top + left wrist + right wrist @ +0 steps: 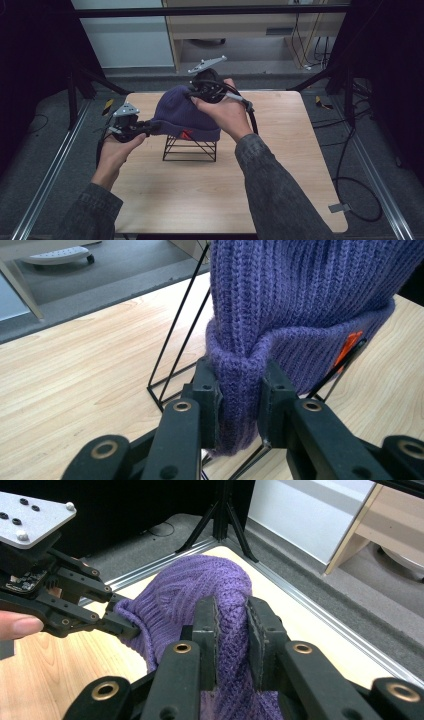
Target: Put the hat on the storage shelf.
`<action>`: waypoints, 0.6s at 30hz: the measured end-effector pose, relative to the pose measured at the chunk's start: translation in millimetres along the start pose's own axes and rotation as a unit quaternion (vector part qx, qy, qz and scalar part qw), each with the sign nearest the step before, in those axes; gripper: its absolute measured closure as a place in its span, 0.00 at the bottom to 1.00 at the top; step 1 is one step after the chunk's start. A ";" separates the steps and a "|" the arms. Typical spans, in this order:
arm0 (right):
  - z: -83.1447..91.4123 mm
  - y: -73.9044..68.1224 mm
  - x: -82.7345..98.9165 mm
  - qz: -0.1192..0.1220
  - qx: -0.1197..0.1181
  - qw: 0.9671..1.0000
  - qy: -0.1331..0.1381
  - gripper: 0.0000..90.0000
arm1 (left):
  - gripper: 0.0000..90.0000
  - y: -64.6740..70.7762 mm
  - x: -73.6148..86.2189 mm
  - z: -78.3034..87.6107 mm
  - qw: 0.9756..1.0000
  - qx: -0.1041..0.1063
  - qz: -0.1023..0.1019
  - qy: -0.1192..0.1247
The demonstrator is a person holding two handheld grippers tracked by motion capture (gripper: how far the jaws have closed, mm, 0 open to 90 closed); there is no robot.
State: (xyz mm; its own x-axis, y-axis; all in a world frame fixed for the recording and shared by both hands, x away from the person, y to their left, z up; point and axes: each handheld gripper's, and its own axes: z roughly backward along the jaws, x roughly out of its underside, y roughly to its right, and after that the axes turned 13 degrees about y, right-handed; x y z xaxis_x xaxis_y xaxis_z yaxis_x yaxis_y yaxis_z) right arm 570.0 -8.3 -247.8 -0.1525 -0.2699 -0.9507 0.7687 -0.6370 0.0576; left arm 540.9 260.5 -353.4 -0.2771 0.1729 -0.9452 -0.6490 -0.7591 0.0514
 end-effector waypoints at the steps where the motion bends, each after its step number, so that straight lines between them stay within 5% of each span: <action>1: 0.5 -2.1 -0.7 0.001 0.000 1.000 -0.002 0.85 | 0.81 0.5 1.4 -0.5 1.000 0.001 0.001 0.000; 18: 1.1 -6.5 17.2 0.011 -0.008 0.999 -0.034 0.85 | 0.81 -1.0 21.2 -7.5 1.000 0.006 0.014 -0.009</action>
State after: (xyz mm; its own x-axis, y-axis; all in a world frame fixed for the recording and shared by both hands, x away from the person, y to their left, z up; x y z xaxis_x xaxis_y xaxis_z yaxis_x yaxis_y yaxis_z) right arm 561.7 -9.5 -264.2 -0.1770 -0.3327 -0.9263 0.7823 -0.6187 0.0727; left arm 541.0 260.2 -375.9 -0.3078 0.1641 -0.9372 -0.6497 -0.7558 0.0810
